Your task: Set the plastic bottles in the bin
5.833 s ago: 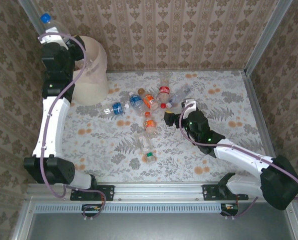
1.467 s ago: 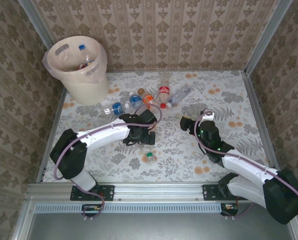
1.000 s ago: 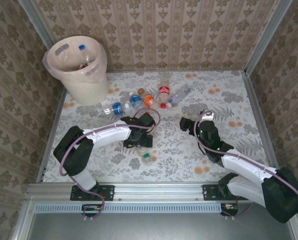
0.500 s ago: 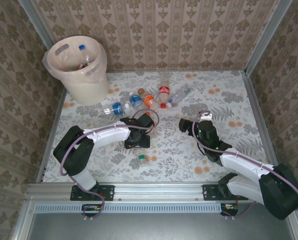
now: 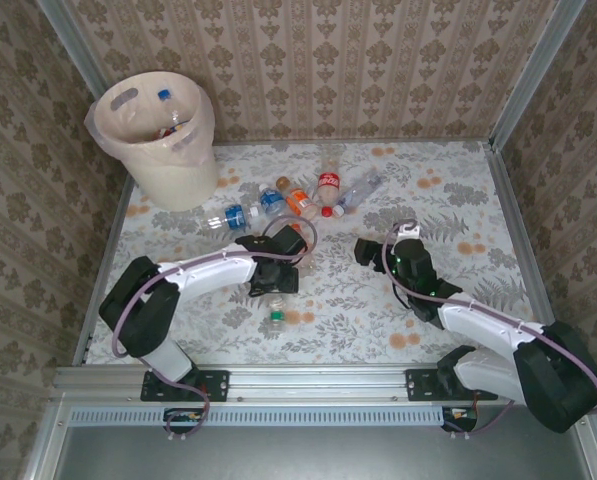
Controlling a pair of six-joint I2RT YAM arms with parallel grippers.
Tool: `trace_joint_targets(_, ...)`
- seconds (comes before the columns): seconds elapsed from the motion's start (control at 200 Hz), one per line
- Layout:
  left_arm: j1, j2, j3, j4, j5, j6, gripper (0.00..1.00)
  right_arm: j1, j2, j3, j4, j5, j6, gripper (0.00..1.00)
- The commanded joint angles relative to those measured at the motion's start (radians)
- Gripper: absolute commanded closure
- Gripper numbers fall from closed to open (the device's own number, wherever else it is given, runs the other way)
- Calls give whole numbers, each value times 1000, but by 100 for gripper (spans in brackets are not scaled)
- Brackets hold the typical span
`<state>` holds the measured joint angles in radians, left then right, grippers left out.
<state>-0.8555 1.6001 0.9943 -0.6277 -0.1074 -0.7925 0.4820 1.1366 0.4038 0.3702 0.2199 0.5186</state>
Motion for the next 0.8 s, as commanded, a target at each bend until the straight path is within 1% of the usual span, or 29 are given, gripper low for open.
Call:
trace_joint_targets(0.0, 12, -41, -3, 6, -37, 21, 35, -3, 23, 44, 32, -47, -22, 0)
trace_joint_targets(0.125, 25, -82, 10, 6, -64, 34, 37, -2, 47, 51, 90, -133, -42, 0)
trace_joint_targets(0.25, 49, -132, 19, 16, -86, 60, 37, 7, 76, 86, 84, -203, -66, 0)
trace_joint_targets(0.47, 122, -220, 68, 24, -140, 112, 38, 25, 131, 130, 87, -233, -48, 0)
trace_joint_targets(0.675, 175, -312, 122, -23, -228, 161, 37, 44, 156, 163, 90, -243, -23, 0)
trace_joint_targets(0.795, 229, -371, 146, -39, -283, 201, 37, 47, 164, 179, 96, -243, -17, 0)
